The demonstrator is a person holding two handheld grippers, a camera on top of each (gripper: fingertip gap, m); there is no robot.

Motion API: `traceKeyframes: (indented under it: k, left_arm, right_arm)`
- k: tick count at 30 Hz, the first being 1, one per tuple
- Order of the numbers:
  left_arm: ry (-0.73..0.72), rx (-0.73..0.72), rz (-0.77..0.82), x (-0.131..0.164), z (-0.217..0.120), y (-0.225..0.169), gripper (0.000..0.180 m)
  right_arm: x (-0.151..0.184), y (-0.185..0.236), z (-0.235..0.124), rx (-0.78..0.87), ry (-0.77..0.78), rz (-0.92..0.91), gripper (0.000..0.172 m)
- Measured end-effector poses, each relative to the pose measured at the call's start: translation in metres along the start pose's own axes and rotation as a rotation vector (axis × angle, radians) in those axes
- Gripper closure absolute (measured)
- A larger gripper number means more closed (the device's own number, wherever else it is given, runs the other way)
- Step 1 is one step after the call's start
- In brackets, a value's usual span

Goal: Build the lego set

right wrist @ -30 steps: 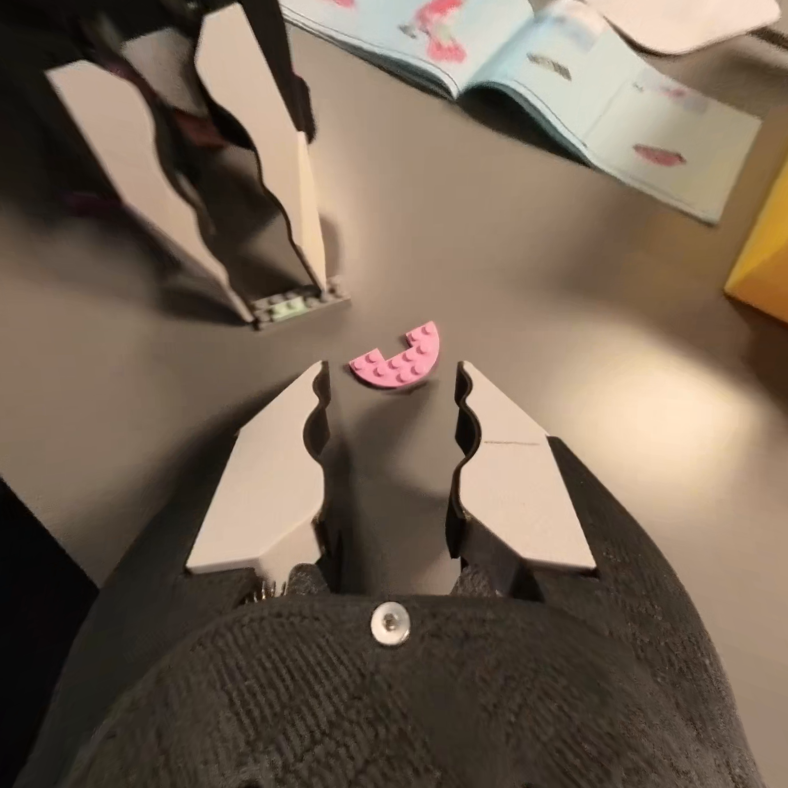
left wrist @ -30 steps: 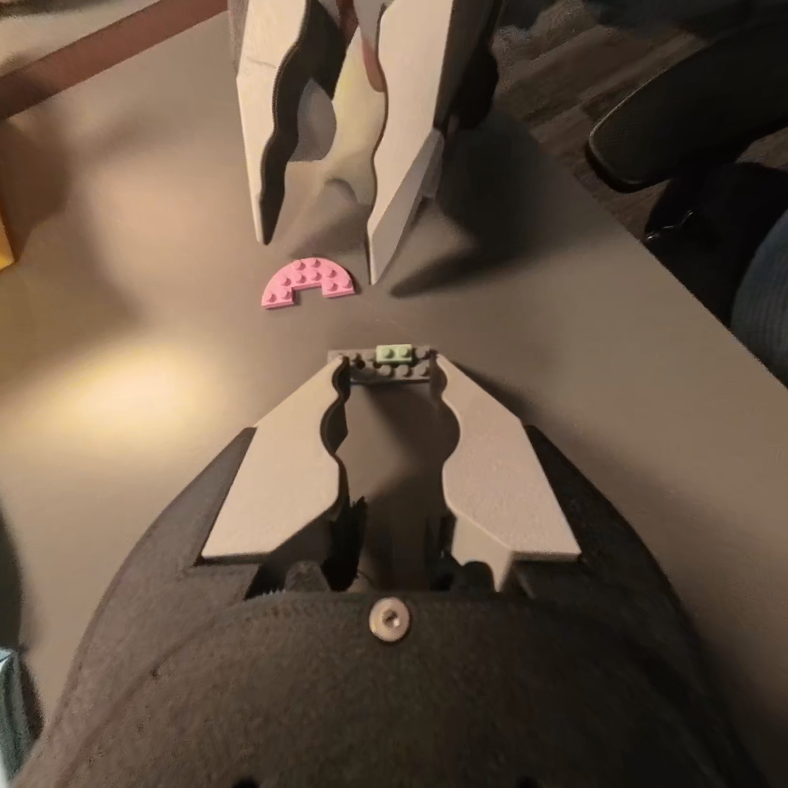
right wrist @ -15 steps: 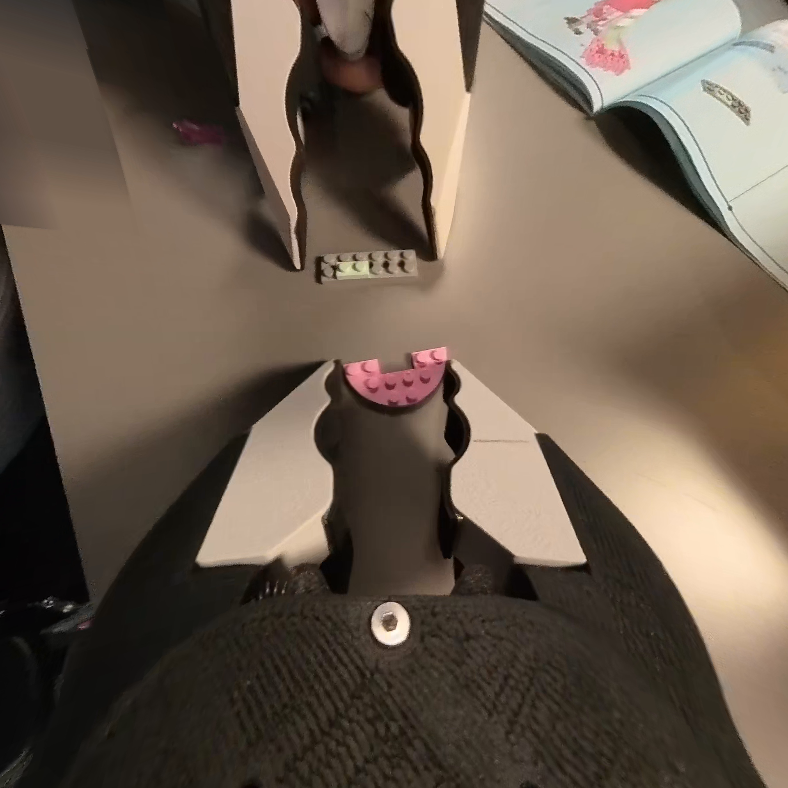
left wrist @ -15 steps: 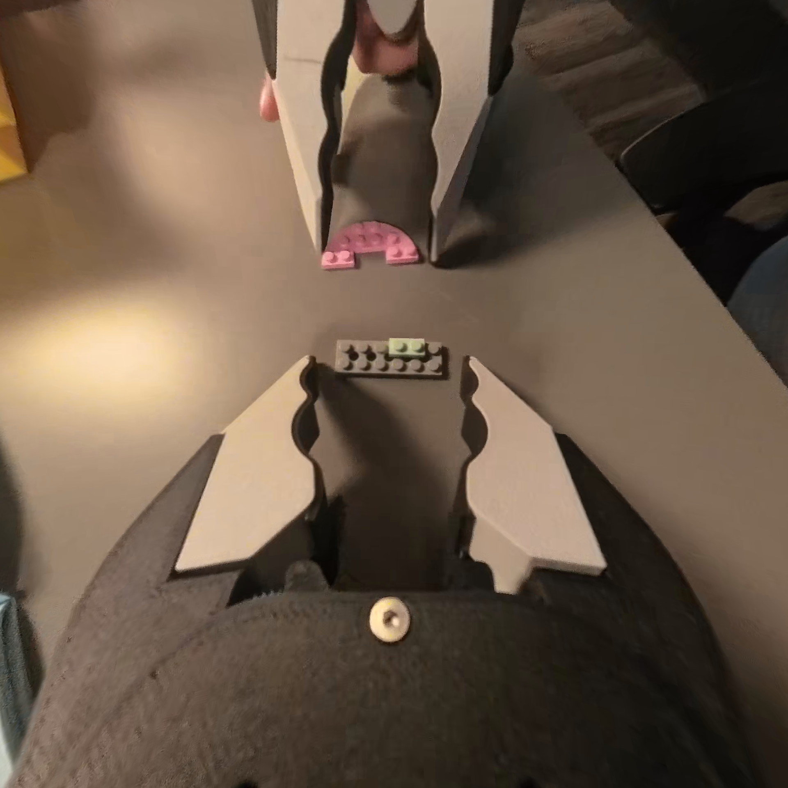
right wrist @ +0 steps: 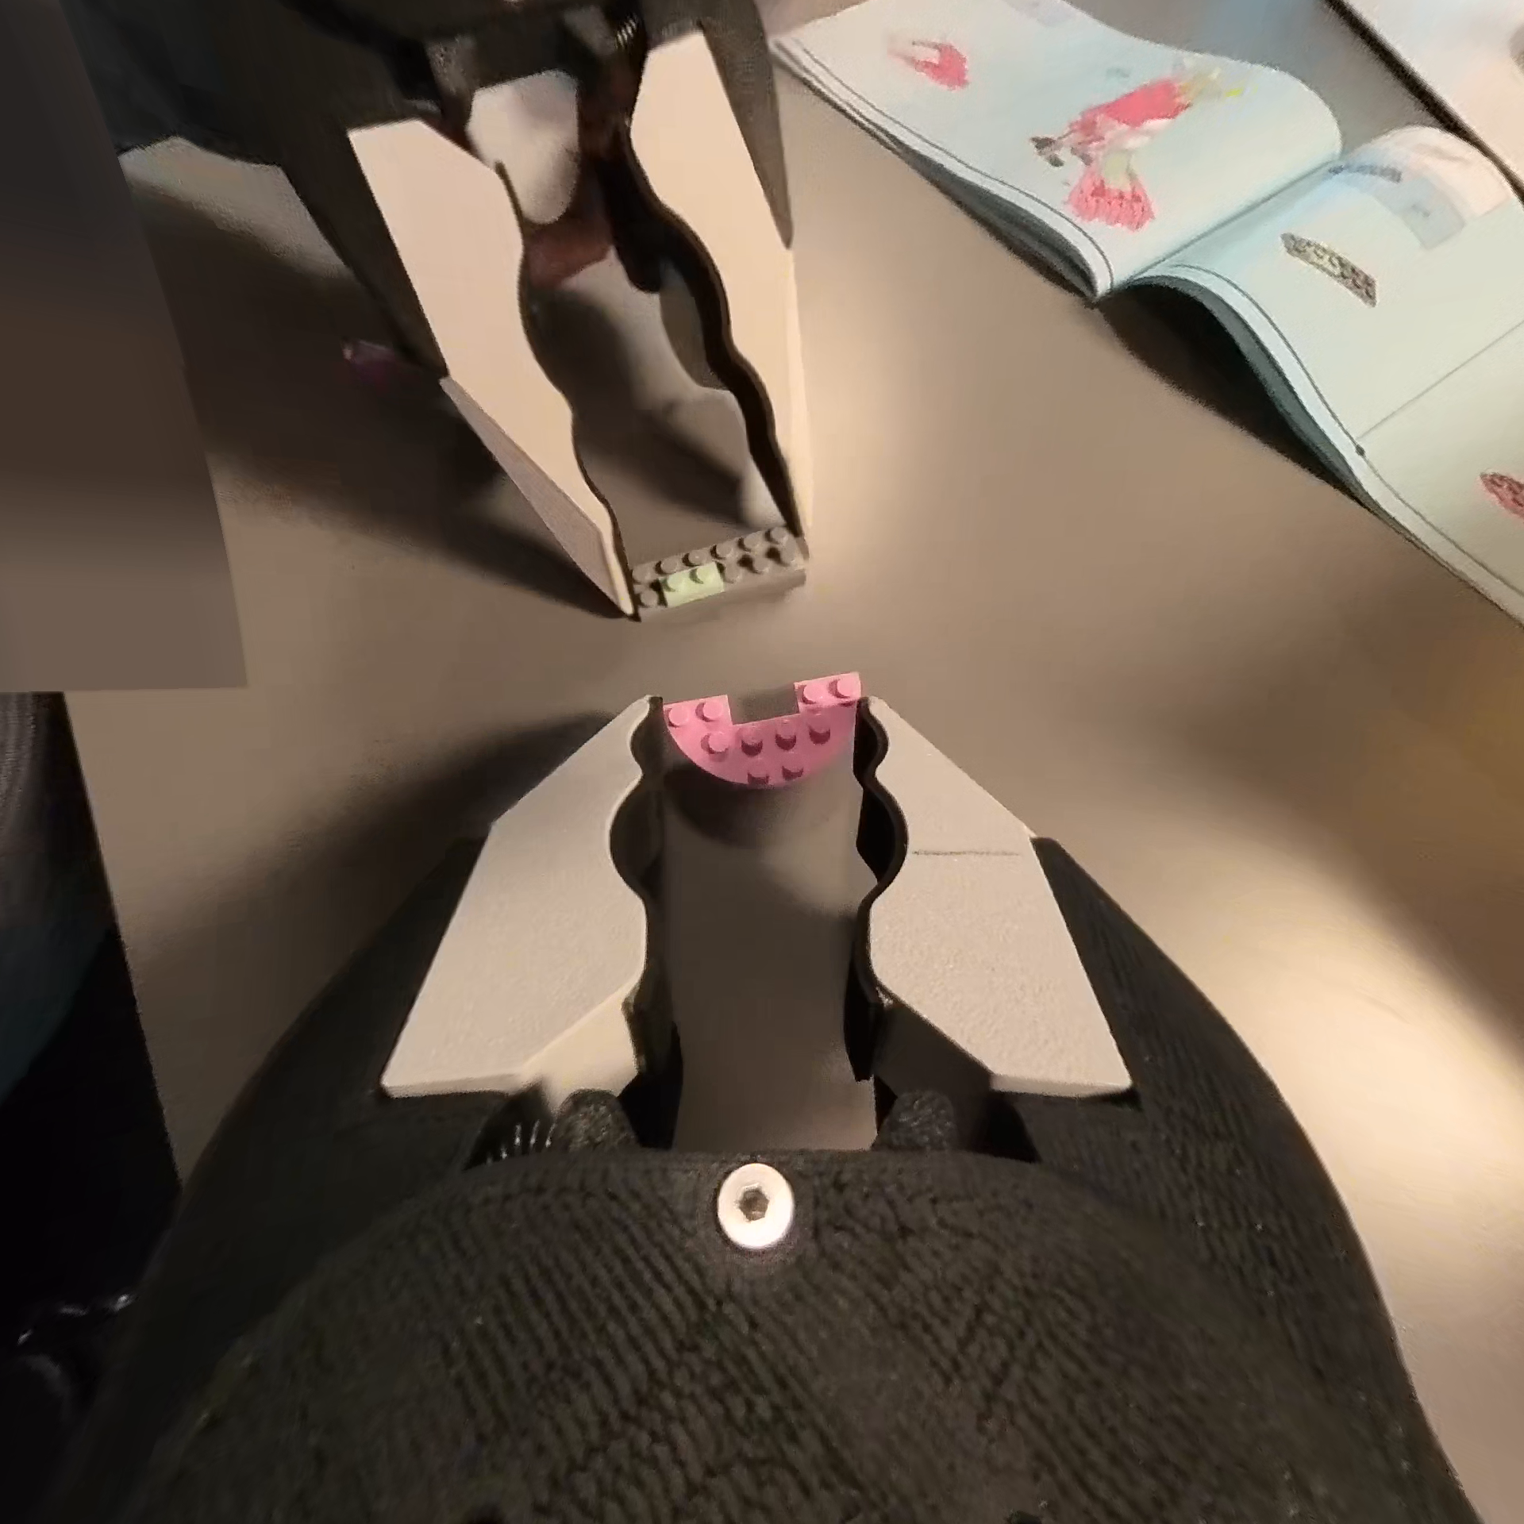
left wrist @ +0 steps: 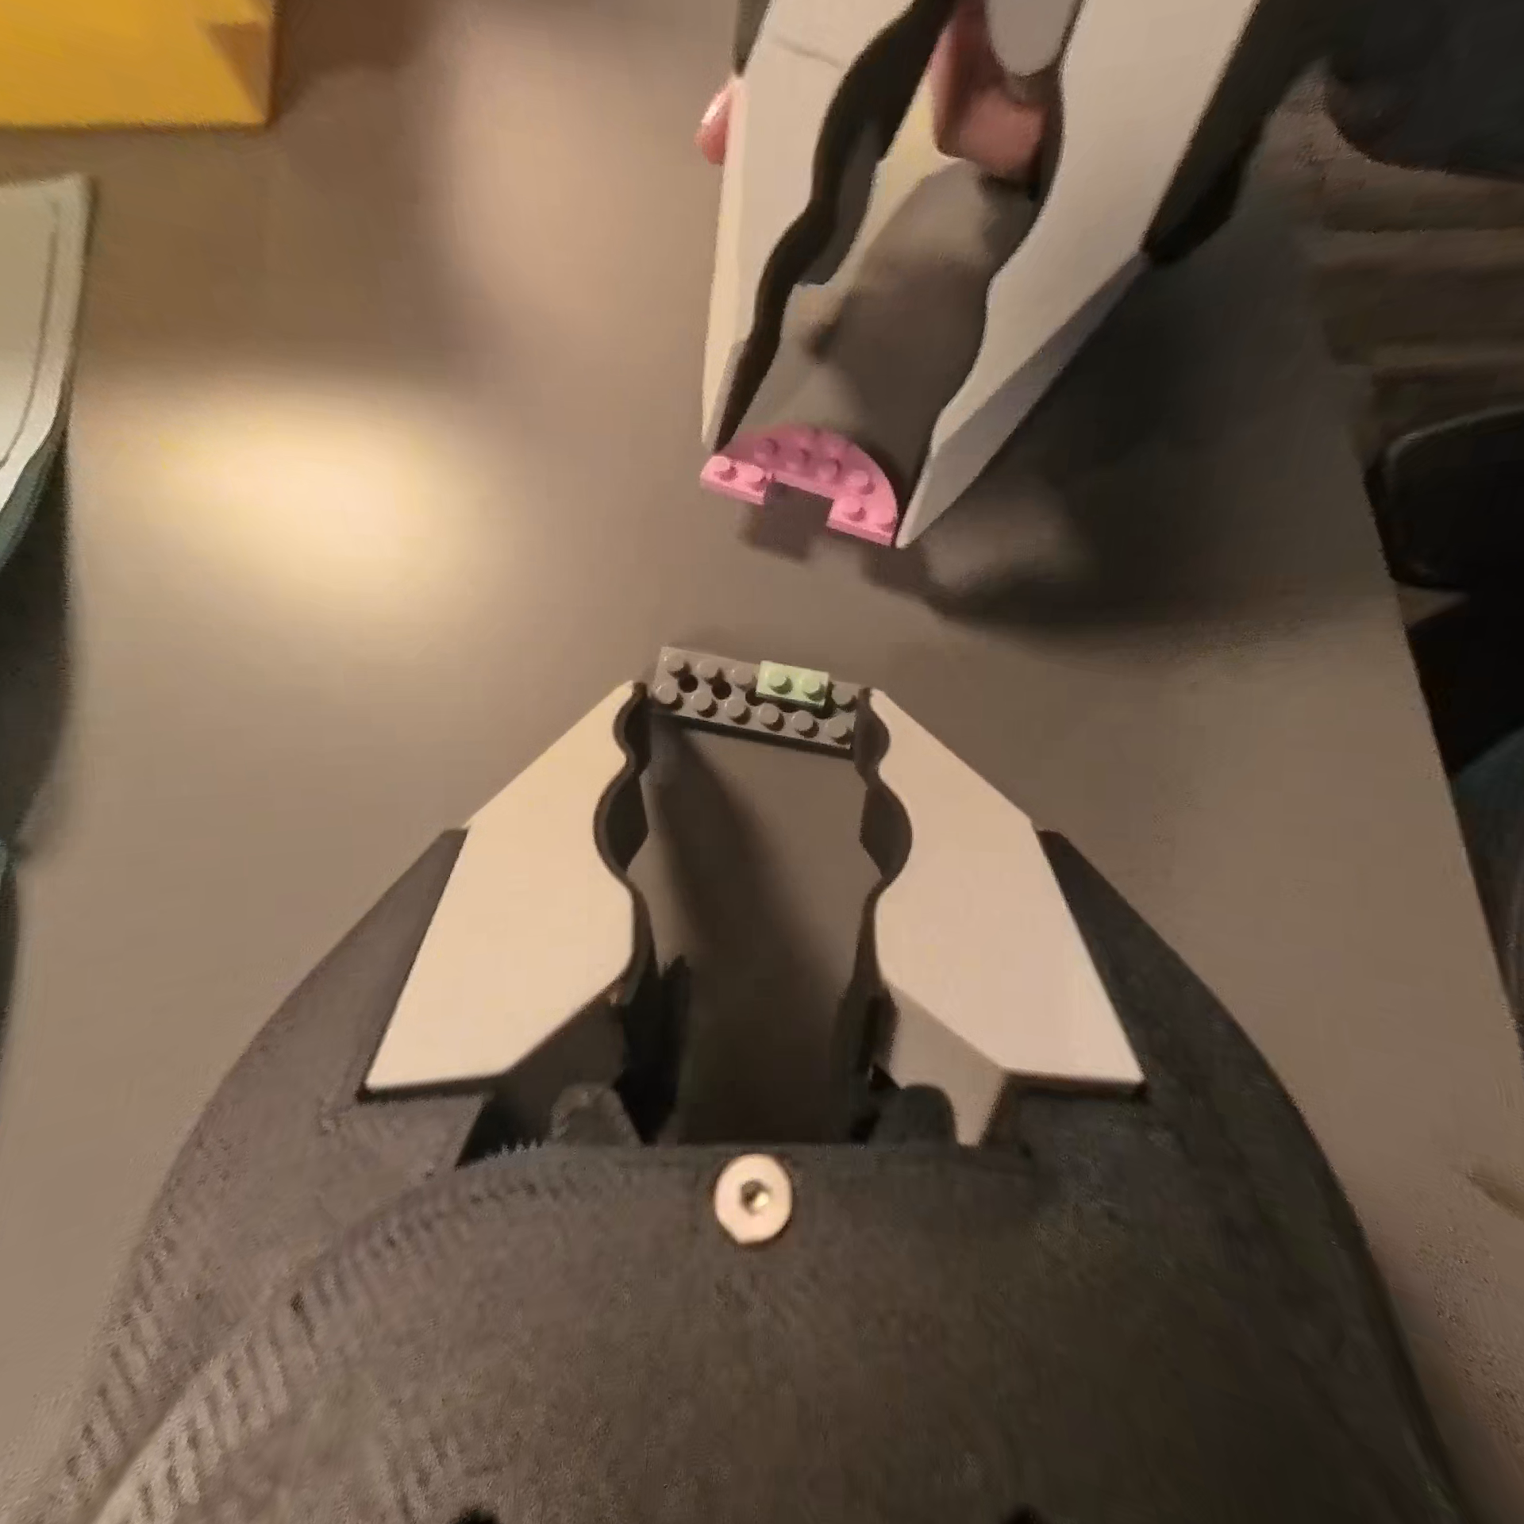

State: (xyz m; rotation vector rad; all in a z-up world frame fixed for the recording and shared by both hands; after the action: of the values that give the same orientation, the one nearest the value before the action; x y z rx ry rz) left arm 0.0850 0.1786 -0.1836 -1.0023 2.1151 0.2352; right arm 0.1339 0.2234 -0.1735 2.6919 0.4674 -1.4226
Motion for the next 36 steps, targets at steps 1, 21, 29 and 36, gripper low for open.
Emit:
traceKeyframes:
  k: [1, 21, 29, 36]
  left_arm:
    - [0.000, -0.028, -0.018, 0.001, -0.001, -0.001, 0.131]
    - [-0.020, -0.043, -0.019, 0.031, -0.024, -0.027, 0.093]
    - [-0.048, -0.041, -0.023, 0.033, -0.028, -0.025, 0.097]
    - [-0.057, -0.034, -0.031, 0.033, -0.028, -0.025, 0.098]
  right_arm:
    - [0.000, 0.001, 0.002, 0.003, 0.005, -0.018, 0.126]
    - [-0.029, 0.038, 0.036, -0.175, 0.000, -0.099, 0.126]
    - [-0.029, 0.037, 0.038, -0.172, 0.003, -0.105, 0.126]
    - [-0.028, 0.038, 0.037, -0.187, -0.004, -0.116, 0.124]
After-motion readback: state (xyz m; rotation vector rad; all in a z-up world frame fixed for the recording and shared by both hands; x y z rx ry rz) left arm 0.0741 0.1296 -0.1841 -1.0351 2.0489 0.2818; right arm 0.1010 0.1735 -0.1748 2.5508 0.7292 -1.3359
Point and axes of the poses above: each gripper's, where its closed fingertips meet, z out along the fingers, x out of its underside, y = z × x across the jaws, the point moved 2 cm from there along -z, back along the fingers, and after that the axes turned 10 degrees about x, right-handed, at the moved point
